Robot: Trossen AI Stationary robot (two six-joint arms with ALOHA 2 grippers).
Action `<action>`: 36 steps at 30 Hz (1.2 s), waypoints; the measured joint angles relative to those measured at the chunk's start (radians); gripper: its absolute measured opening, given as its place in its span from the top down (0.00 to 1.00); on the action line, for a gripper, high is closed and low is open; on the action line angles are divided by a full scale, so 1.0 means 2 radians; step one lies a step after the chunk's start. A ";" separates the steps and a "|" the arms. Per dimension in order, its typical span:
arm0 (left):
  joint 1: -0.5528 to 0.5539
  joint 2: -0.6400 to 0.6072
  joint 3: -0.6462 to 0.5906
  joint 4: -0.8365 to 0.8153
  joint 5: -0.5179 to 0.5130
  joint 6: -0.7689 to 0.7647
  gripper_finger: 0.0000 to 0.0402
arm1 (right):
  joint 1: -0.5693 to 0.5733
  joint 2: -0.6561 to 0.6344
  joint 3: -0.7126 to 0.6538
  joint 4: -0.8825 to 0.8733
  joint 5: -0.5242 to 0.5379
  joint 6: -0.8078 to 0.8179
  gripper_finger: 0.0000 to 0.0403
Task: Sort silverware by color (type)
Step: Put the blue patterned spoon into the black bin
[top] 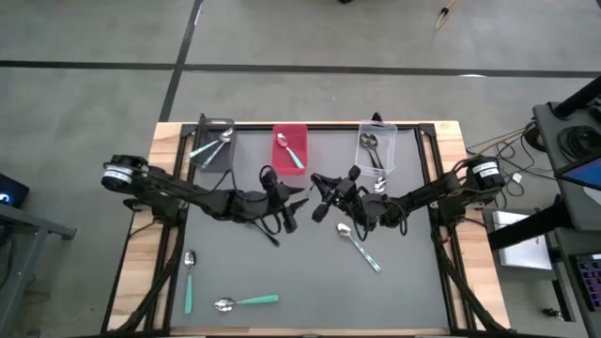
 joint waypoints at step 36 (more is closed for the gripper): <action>0.000 0.043 0.033 -0.001 -0.016 -0.023 0.98 | 0.000 0.001 0.000 -0.001 -0.001 -0.006 0.96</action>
